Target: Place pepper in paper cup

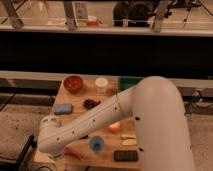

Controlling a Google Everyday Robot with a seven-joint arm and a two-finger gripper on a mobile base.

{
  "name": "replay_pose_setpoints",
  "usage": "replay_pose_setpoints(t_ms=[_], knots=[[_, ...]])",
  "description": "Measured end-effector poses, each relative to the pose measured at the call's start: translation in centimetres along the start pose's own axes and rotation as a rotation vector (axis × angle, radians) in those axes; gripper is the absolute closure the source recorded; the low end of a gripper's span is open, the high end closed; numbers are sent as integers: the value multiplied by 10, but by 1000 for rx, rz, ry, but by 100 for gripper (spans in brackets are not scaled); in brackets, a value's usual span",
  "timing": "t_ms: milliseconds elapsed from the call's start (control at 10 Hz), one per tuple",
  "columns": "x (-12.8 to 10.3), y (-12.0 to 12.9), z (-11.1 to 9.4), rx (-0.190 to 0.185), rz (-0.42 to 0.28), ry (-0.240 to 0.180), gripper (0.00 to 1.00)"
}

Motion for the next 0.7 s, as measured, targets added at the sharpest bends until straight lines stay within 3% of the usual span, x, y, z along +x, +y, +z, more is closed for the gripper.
replay_pose_setpoints(t_ms=[700], knots=[[21,-12,14,-6,46,13,20]])
